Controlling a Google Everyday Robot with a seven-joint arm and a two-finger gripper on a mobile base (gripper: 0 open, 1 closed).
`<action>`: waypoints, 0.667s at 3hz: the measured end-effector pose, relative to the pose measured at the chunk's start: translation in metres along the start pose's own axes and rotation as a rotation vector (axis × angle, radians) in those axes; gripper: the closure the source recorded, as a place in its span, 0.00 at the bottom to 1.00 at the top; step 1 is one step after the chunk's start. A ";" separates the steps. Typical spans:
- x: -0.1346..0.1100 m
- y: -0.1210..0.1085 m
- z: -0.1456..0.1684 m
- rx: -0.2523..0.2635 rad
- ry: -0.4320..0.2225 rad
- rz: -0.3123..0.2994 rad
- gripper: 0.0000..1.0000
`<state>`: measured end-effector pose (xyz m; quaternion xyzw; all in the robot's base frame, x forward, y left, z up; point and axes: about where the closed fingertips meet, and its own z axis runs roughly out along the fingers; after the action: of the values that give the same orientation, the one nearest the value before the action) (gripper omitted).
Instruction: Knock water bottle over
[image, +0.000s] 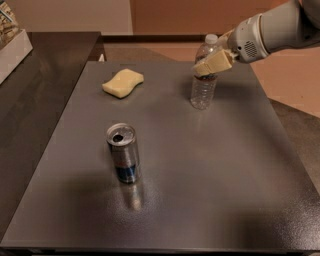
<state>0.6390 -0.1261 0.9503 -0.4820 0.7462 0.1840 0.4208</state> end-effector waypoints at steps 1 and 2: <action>-0.005 0.005 -0.006 -0.009 -0.007 -0.021 0.64; -0.018 0.013 -0.024 -0.014 0.019 -0.103 0.88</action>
Offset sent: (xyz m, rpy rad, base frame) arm -0.0398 -0.0083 0.0541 -0.1449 -0.1052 0.1300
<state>0.6198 -0.1266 0.9768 -0.5246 0.7229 0.1627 0.4192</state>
